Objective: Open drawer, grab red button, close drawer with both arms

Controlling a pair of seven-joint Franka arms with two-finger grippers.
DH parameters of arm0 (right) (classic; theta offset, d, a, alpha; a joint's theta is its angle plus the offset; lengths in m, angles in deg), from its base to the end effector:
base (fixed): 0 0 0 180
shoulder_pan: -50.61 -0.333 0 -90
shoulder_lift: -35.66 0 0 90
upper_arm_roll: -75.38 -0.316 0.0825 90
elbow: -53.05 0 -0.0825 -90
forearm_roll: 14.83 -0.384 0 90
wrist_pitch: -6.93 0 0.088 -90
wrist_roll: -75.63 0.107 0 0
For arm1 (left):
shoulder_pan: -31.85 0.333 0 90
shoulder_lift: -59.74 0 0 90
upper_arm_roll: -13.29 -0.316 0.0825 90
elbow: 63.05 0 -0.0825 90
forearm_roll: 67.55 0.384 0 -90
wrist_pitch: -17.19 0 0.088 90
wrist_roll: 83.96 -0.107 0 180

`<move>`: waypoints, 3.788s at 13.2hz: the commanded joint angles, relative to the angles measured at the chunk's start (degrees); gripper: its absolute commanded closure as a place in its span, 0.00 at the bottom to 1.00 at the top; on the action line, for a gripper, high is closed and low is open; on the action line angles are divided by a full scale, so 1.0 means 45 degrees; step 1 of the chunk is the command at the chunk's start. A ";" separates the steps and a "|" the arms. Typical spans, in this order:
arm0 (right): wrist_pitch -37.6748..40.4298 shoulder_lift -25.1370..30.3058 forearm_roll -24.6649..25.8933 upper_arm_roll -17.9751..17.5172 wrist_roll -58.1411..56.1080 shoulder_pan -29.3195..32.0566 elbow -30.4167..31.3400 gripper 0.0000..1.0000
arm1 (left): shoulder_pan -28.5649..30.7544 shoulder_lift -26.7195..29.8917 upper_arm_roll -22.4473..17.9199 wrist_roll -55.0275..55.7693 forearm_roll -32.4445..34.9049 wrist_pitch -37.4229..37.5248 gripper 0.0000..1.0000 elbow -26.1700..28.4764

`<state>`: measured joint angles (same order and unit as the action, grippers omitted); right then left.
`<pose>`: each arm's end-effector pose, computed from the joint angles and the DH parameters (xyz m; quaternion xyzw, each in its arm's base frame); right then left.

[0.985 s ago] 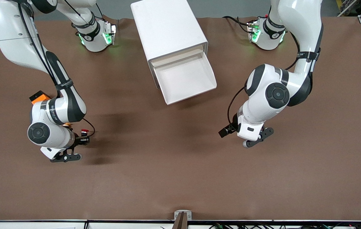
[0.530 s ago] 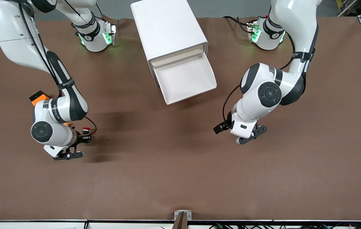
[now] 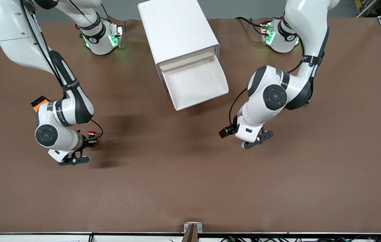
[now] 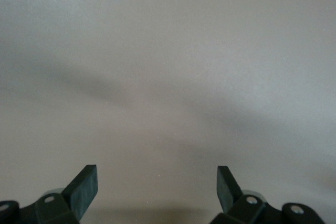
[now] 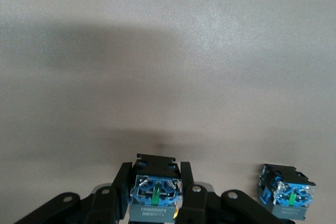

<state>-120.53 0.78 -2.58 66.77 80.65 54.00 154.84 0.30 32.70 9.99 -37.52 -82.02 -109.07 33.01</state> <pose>0.6412 0.0456 0.2064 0.9946 0.0630 -0.0711 0.0424 0.5913 -0.3323 0.3355 0.9699 0.2243 -0.0325 0.0893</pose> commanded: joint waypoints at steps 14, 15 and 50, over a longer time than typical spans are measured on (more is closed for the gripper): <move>-0.0583 0.0348 0.0305 -0.0118 0.0055 0.0418 0.0369 0.00 | -0.1191 0.0676 0.1671 0.1222 0.0246 0.0259 0.00 0.2306; -0.0466 0.0426 0.0305 -0.0137 0.0113 0.0379 0.0350 0.00 | -0.1191 0.0696 0.1847 0.1242 0.0246 0.0631 0.00 0.2306; 0.7502 0.8610 -0.2664 0.0878 0.0035 -0.0794 -0.0998 0.00 | 0.2790 0.0441 0.4857 0.5364 0.4034 0.1124 0.00 0.0354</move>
<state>-88.41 37.39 -13.00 71.06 81.46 48.94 149.92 10.02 33.01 31.39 -13.81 -66.14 -104.68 35.48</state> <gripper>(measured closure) 0.000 0.000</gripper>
